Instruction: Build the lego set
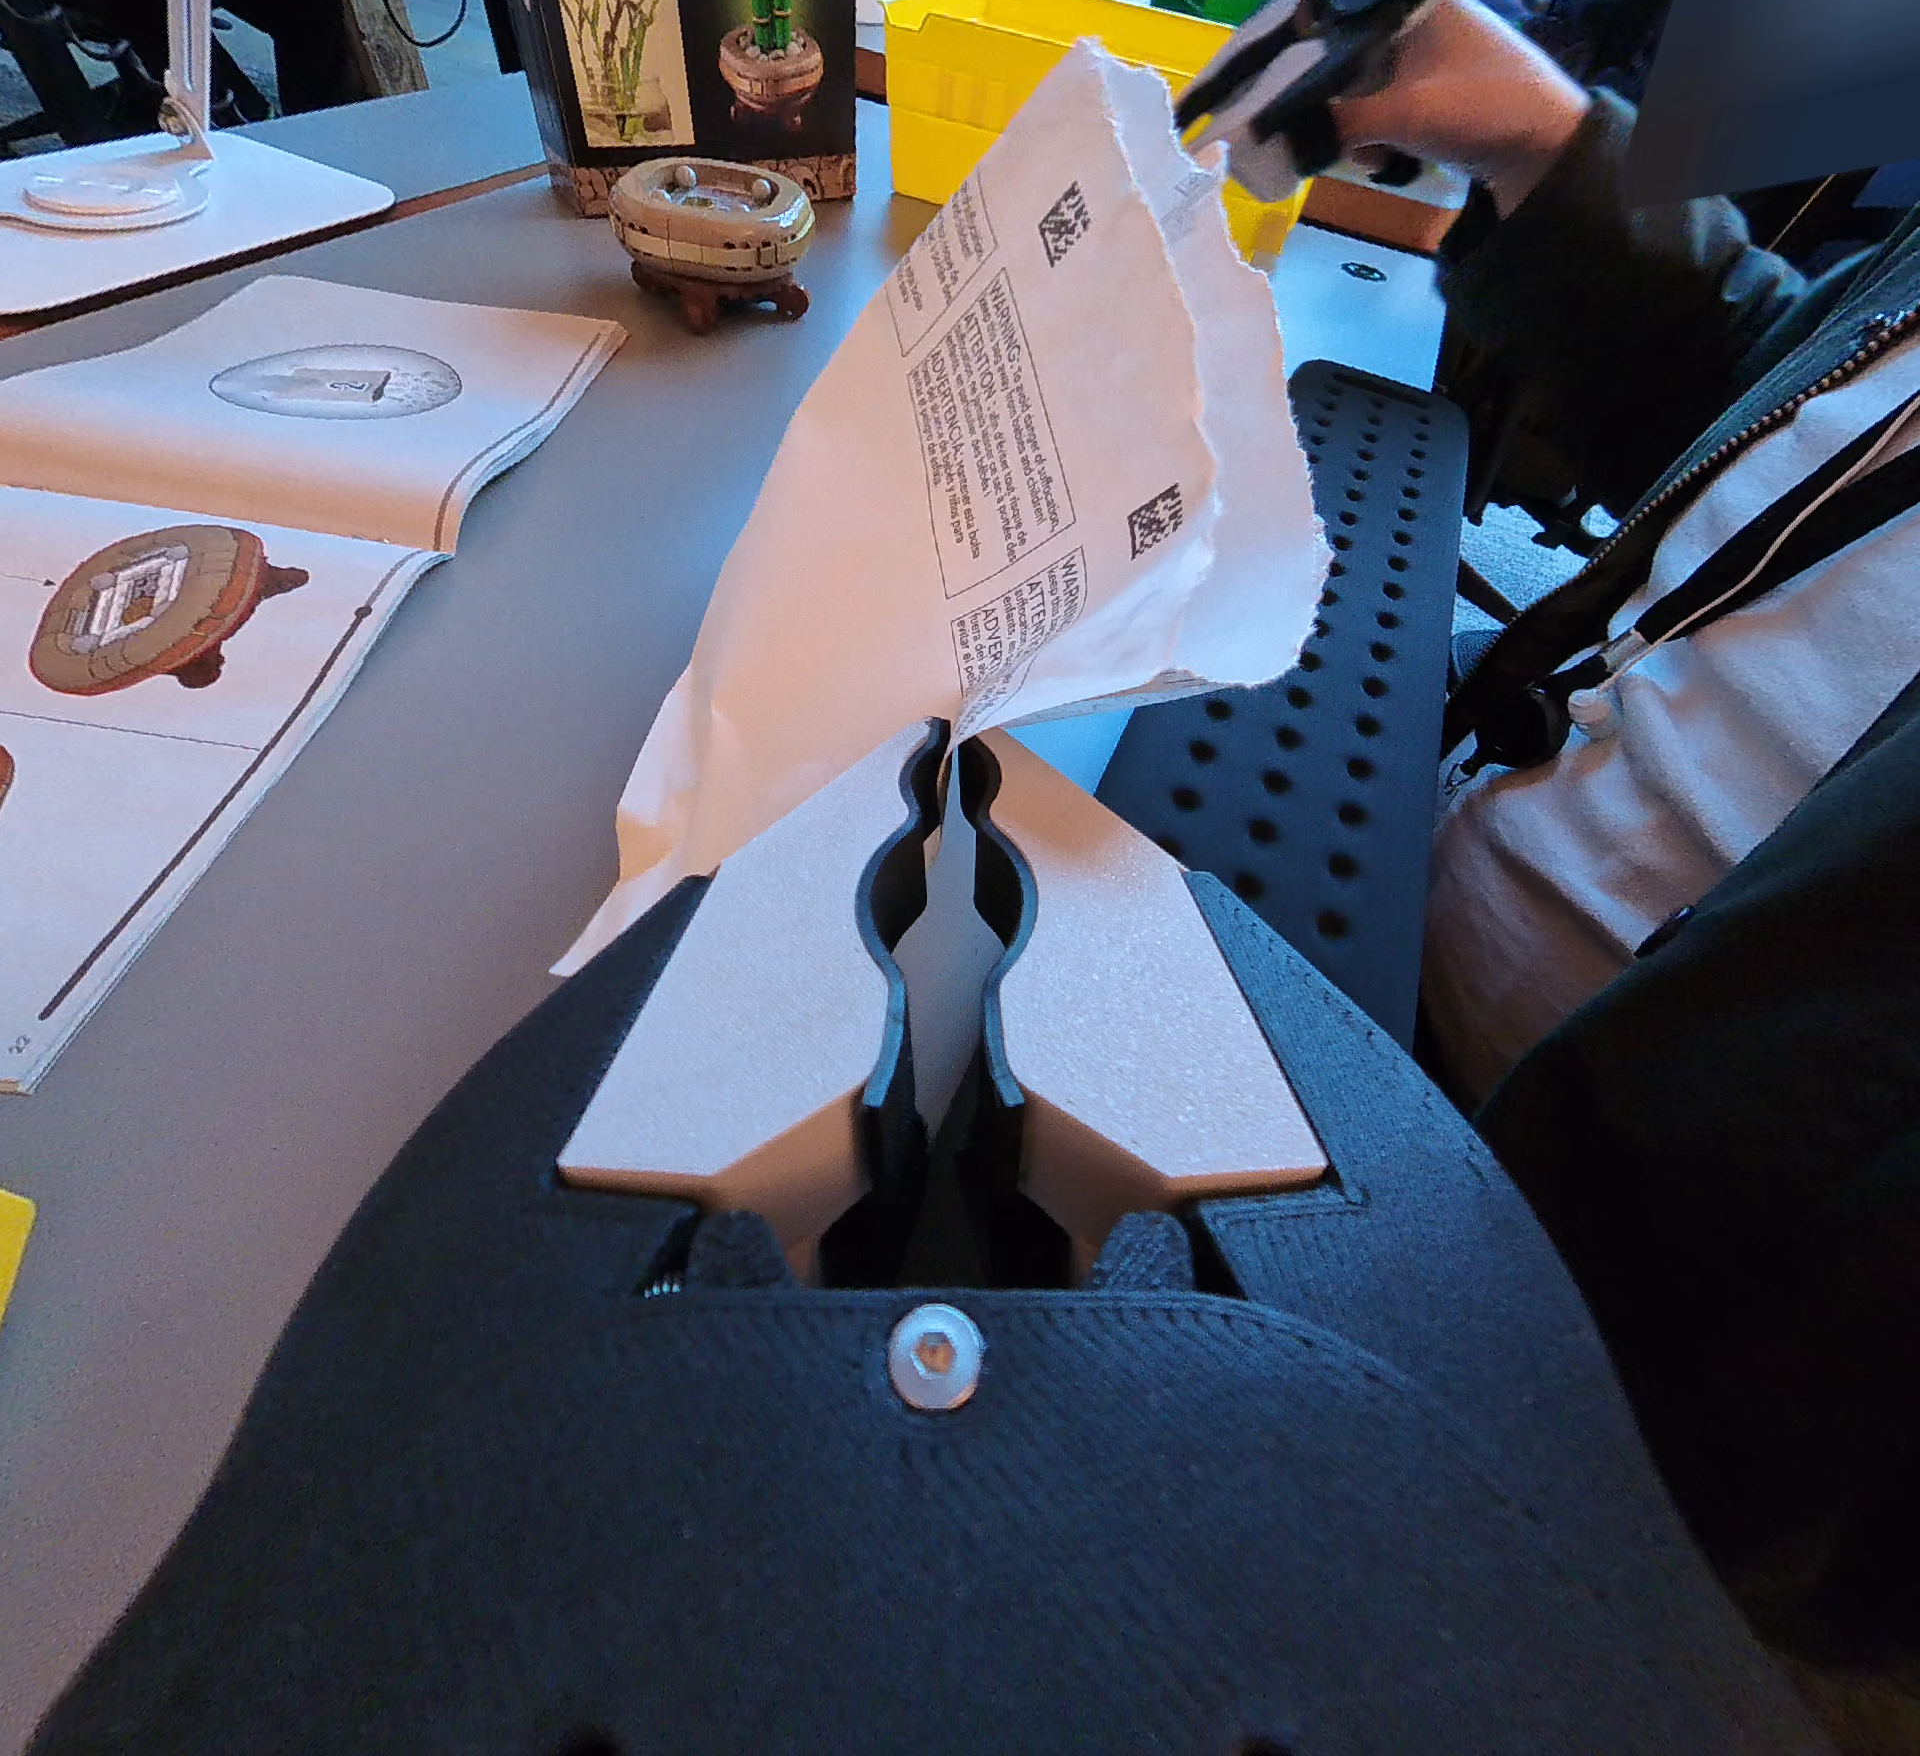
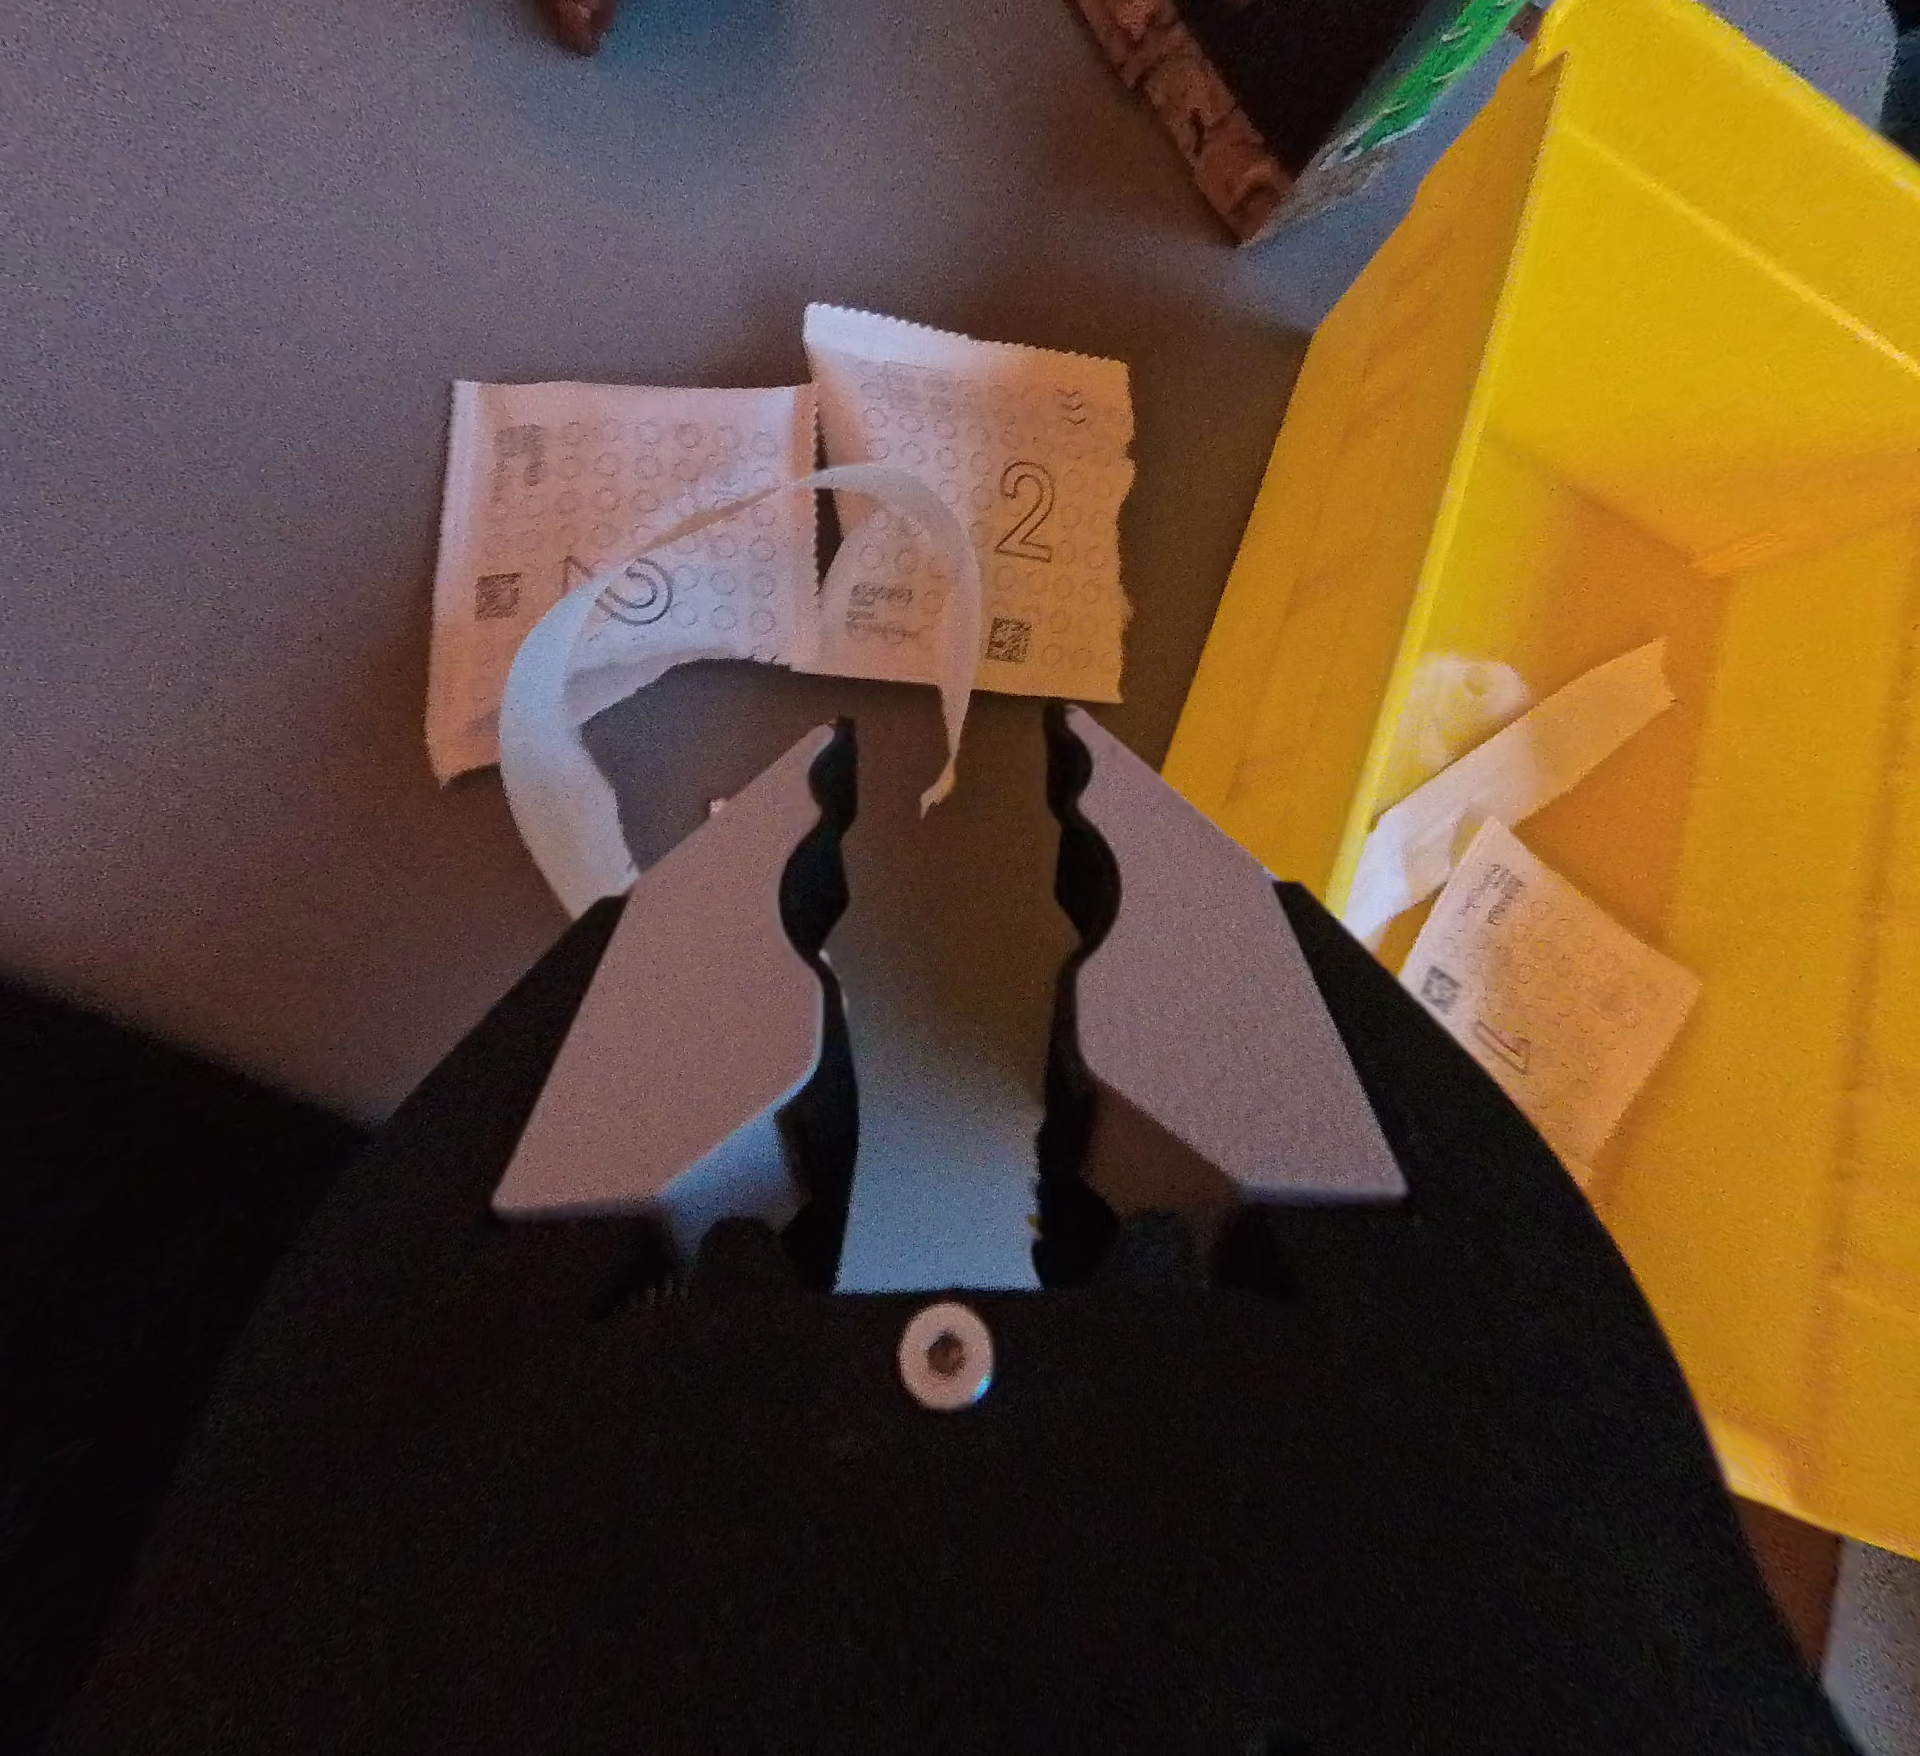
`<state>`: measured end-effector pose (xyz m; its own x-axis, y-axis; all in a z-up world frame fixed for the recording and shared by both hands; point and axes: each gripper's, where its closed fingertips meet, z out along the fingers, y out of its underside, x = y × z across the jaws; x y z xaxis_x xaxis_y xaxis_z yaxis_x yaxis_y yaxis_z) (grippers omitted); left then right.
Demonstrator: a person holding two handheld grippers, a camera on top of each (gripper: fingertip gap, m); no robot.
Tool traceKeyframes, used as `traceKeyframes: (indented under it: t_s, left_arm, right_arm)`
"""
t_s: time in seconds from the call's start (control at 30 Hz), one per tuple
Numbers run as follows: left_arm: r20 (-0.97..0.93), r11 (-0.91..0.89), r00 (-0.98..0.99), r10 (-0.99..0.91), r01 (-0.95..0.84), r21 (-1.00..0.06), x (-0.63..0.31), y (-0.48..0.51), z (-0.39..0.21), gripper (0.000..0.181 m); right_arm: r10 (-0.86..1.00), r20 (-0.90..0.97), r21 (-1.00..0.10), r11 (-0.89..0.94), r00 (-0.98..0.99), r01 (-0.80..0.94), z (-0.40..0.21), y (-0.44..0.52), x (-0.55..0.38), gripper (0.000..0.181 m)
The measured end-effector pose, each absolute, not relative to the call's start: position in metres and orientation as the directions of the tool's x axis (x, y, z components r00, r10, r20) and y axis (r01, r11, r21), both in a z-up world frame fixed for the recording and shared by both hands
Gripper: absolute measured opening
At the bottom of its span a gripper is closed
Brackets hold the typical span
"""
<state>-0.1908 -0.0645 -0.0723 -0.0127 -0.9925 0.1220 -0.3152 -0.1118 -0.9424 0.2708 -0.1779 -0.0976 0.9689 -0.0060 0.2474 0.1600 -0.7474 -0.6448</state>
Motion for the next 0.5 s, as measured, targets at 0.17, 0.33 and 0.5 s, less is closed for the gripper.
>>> traceKeyframes:
  t_s: [0.17, 0.33, 0.5]
  left_arm:
    - [0.121, -0.109, -0.015, -0.993, -0.319, -0.941, -0.189, -0.067, -0.073, 0.000]
    - [0.112, -0.101, -0.016, -0.994, -0.318, -0.943, -0.188, -0.067, -0.072, 0.000]
    - [0.121, -0.110, -0.016, -0.993, -0.312, -0.944, -0.188, -0.068, -0.073, 0.000]
  right_arm:
    - [-0.013, 0.463, -0.583, -0.758, 0.886, 0.293, -0.104, -0.142, 0.277, 0.021]
    - [0.013, 0.219, -0.496, -0.860, 0.976, 0.123, -0.142, -0.147, 0.278, 0.000]
    - [-0.031, 0.226, -0.608, -0.785, 0.974, 0.117, -0.106, -0.169, 0.272, 0.000]
